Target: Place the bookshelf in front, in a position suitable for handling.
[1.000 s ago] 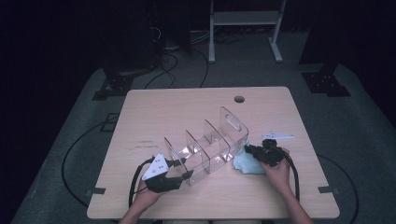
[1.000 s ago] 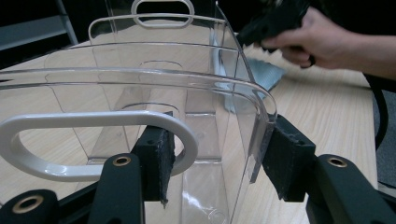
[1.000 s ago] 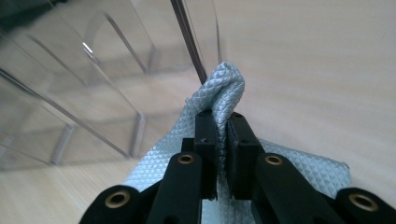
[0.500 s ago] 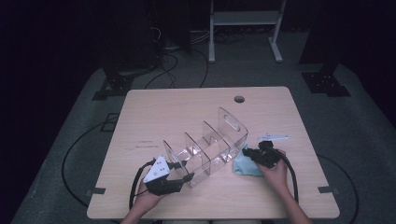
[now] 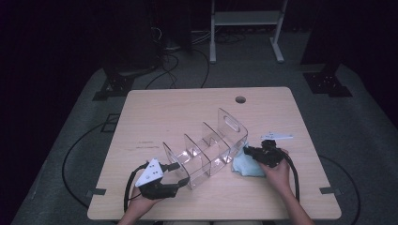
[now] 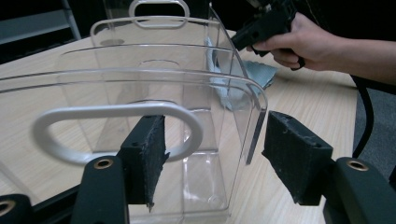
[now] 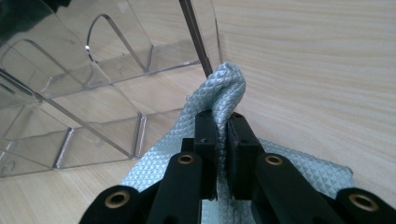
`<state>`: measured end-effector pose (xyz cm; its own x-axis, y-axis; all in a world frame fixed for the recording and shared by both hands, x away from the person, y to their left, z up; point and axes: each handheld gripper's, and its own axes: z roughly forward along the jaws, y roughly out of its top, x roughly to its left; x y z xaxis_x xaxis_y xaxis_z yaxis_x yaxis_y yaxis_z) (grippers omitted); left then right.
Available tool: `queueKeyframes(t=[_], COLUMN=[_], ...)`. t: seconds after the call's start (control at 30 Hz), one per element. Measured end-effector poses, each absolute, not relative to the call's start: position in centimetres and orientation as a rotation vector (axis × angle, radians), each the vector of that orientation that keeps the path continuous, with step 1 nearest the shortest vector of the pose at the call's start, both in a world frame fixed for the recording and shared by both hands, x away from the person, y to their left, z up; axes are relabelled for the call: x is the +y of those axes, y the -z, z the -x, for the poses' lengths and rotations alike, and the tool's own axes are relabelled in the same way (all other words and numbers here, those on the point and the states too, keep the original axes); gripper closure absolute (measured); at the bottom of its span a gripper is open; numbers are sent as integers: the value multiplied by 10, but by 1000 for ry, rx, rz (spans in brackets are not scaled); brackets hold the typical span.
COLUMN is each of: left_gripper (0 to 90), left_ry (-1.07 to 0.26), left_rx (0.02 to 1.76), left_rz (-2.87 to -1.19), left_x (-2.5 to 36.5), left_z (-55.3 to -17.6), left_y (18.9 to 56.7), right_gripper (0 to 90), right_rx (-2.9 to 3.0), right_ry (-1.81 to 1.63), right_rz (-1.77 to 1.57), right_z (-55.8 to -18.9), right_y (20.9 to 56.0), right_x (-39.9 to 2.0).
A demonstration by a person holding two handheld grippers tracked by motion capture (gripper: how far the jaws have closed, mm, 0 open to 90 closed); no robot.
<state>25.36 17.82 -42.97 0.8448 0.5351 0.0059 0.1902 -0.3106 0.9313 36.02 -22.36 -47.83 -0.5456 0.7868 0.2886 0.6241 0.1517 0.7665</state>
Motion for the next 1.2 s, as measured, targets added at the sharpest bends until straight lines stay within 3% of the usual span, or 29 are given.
queueKeyframes(t=[0.43,0.6,0.8,0.93,1.1,1.2], left_gripper=[300,211,202,263,447,469], left_ry=[-490,-521,-530,-537,-535,-554], left_rx=[659,740,773,795,803,818], left_rz=[-1846,-1837,-1845,-1833,-1835,-1828], left_x=[211,213,211,209,205,203], left_z=[-275,-292,-308,-314,-316,-316], left_y=[423,428,432,434,435,436], right_gripper=[837,837,837,837,837,837], right_rx=[2259,2252,2255,2260,2225,2233], right_ry=[-1330,-1335,-1336,-1329,-1372,-1351], right_rz=[-1406,-1397,-1406,-1396,-1373,-1386], right_z=[-362,-362,-363,-363,-362,-365], right_y=[484,479,482,481,472,479], right_x=[-224,-223,-224,-222,-225,-223])
